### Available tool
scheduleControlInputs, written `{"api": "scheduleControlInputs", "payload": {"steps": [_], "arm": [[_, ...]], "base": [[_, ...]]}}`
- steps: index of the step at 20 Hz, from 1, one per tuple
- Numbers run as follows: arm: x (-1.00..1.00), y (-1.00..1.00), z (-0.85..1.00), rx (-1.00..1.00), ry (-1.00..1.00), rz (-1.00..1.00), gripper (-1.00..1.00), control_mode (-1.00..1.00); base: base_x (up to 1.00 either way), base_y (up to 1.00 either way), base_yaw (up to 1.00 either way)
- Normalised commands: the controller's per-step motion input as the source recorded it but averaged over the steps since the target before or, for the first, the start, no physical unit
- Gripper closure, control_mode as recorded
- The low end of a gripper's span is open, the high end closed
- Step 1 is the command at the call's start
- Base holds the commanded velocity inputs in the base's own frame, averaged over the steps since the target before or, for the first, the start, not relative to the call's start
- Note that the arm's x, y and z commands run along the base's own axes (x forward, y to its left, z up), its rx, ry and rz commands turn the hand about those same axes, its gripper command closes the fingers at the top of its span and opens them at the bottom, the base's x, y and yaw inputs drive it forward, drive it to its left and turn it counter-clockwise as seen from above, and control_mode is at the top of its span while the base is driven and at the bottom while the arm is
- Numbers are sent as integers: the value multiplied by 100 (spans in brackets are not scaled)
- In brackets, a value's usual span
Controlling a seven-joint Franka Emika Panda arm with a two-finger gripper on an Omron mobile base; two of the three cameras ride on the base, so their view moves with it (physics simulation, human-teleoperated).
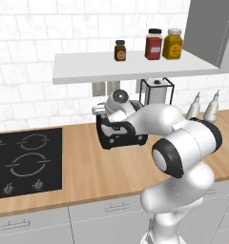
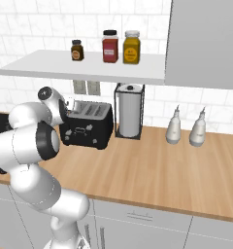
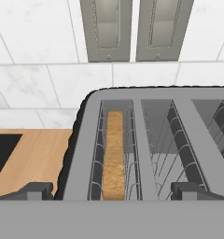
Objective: Start the toaster. Once the lever pops up, take the bread to the plate on the dining counter.
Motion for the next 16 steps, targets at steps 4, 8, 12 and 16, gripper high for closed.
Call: {"api": "scheduleControlInputs", "payload": {"steps": [4, 8, 12, 16], "arm": [[0, 0, 0, 0, 0, 0, -100, -100], [0, 0, 0, 0, 0, 0, -100, -100], [0, 0, 0, 0, 0, 0, -100, -100], [0, 0, 0, 0, 0, 0, -100, -100]], "base": [[0, 0, 0], [0, 0, 0], [0, 0, 0], [0, 0, 0]]}}
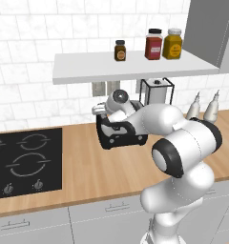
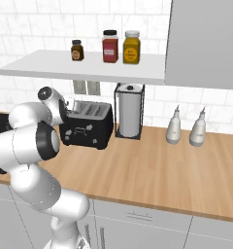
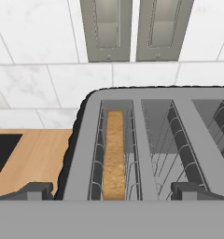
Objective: Start the toaster. Once the lever pops up, take the bread to the plate on the dining counter.
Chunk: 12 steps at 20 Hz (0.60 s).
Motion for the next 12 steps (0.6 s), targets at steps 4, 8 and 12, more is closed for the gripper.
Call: {"api": "scheduleControlInputs", "payload": {"steps": [4, 8, 12], "arm": [[0, 0, 0, 0, 0, 0, -100, -100], [0, 0, 0, 0, 0, 0, -100, -100], [0, 0, 0, 0, 0, 0, -100, -100]], "base": [[0, 0, 0], [0, 0, 0], [0, 0, 0]]}}
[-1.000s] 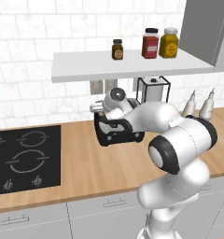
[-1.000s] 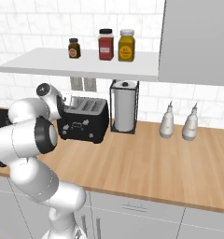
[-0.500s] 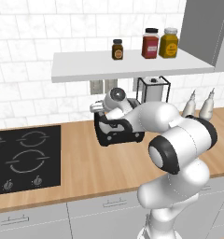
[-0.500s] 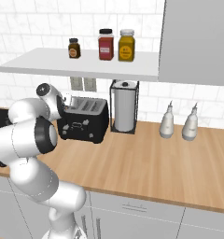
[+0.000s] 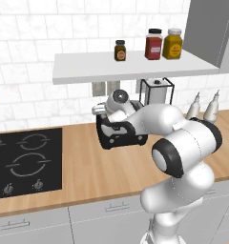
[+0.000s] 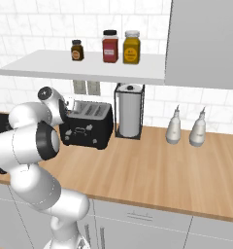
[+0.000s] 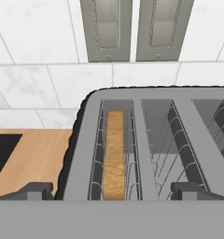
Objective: Start the toaster. Once the lever pops up, take the bread to the plate on the dining counter.
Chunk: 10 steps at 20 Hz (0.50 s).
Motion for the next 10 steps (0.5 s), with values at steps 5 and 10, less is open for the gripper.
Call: {"api": "scheduleControlInputs", "payload": {"steps": [5, 10], "arm": [[0, 0, 0, 0, 0, 0, -100, -100], [0, 0, 0, 0, 0, 0, -100, -100]], "base": [[0, 0, 0], [0, 0, 0]]}}
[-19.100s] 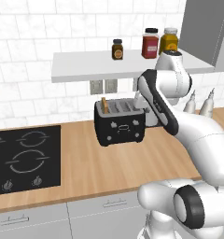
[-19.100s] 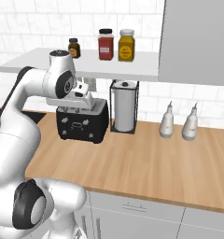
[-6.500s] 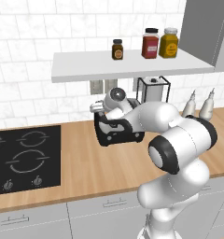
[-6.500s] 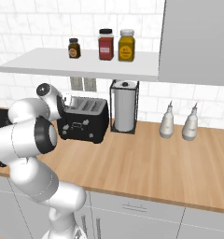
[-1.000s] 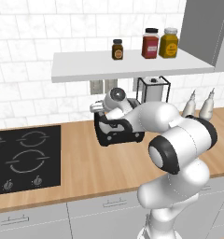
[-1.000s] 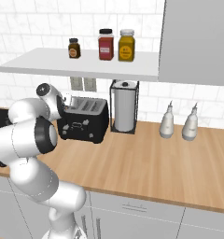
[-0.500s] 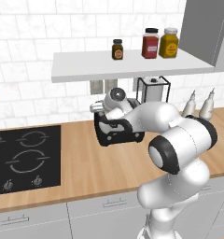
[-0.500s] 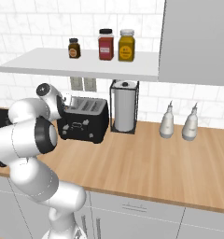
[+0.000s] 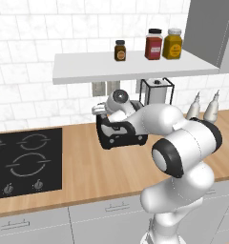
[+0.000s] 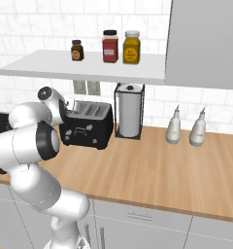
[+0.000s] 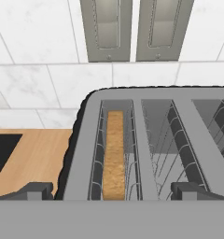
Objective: Start the toaster. Once the lever pops up, take the bread to the plate on the dining counter.
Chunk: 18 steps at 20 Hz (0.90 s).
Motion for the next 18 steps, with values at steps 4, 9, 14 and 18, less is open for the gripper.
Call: {"api": "scheduleControlInputs", "payload": {"steps": [4, 9, 14, 18], "arm": [[0, 0, 0, 0, 0, 0, -100, -100], [0, 0, 0, 0, 0, 0, -100, -100], [0, 0, 0, 0, 0, 0, -100, -100], [0, 0, 0, 0, 0, 0, -100, -100]], "base": [[0, 0, 0], [0, 0, 0], [0, 0, 0], [0, 0, 0]]}}
